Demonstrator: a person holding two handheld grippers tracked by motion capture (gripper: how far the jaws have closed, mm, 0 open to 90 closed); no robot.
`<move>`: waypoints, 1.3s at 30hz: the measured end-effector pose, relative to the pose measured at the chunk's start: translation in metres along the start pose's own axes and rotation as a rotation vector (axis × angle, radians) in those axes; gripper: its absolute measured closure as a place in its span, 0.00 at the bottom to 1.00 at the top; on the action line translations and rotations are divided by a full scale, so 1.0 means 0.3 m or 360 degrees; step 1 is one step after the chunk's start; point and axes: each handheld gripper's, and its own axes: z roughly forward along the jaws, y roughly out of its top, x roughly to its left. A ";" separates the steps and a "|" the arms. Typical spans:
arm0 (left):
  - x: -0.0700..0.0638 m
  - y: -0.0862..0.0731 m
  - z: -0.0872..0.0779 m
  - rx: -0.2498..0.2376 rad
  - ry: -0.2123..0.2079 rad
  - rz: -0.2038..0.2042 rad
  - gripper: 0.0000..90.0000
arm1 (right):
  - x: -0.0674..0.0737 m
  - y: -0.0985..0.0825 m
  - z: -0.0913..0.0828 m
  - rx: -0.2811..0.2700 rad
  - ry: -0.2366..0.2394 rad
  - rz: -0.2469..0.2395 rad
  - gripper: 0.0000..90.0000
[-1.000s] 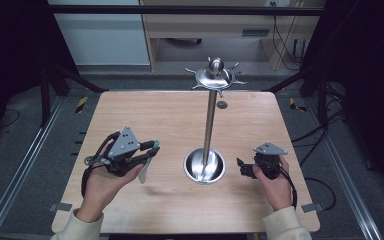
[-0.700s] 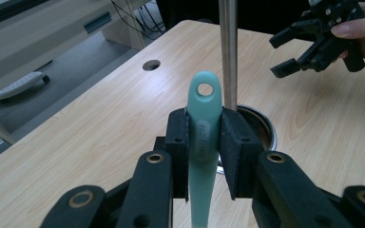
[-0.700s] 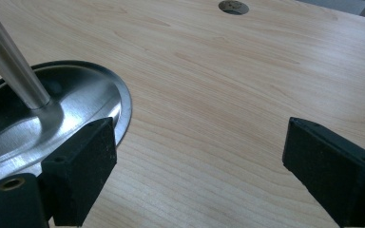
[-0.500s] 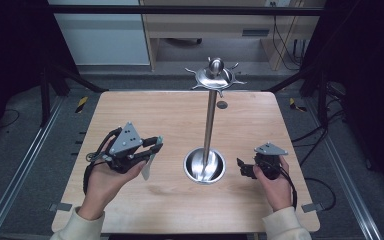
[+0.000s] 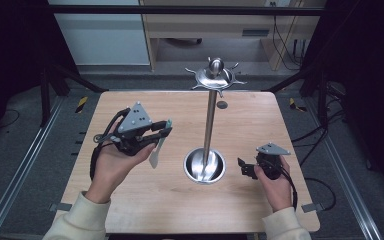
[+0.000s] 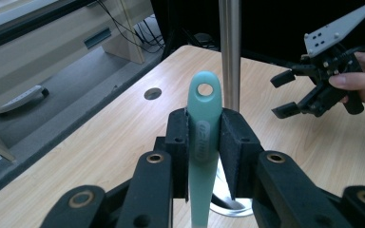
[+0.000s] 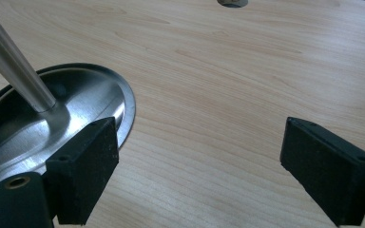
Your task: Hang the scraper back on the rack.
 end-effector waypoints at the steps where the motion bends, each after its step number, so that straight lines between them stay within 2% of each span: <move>1: 0.003 0.009 -0.003 -0.0001 0.0000 -0.0009 0.83 | 0.000 0.001 -0.001 -0.0001 0.0001 0.0005 0.14; 4: 0.006 0.039 -0.012 -0.0028 0.0007 -0.0033 0.83 | -0.004 0.001 -0.003 0.0000 0.0007 0.0012 0.15; 10: 0.004 0.081 -0.015 -0.0052 0.0032 -0.0010 0.83 | -0.013 -0.001 -0.009 -0.0003 0.0011 0.0035 0.15; 22: -0.013 0.157 -0.018 -0.0107 0.0012 0.0004 0.83 | -0.015 -0.002 -0.012 -0.0006 0.0016 0.0048 0.16; 27: -0.020 0.183 -0.018 -0.0126 0.0008 0.0018 0.83 | -0.015 -0.002 -0.011 -0.0003 0.0018 0.0048 0.16; 30: -0.019 0.193 -0.018 -0.0147 0.0007 -0.0003 0.83 | -0.016 -0.002 -0.011 -0.0007 0.0017 0.0046 0.16; 39: -0.022 0.224 -0.028 -0.0198 -0.0001 -0.0015 0.83 | -0.018 -0.002 -0.011 -0.0007 0.0016 0.0040 0.16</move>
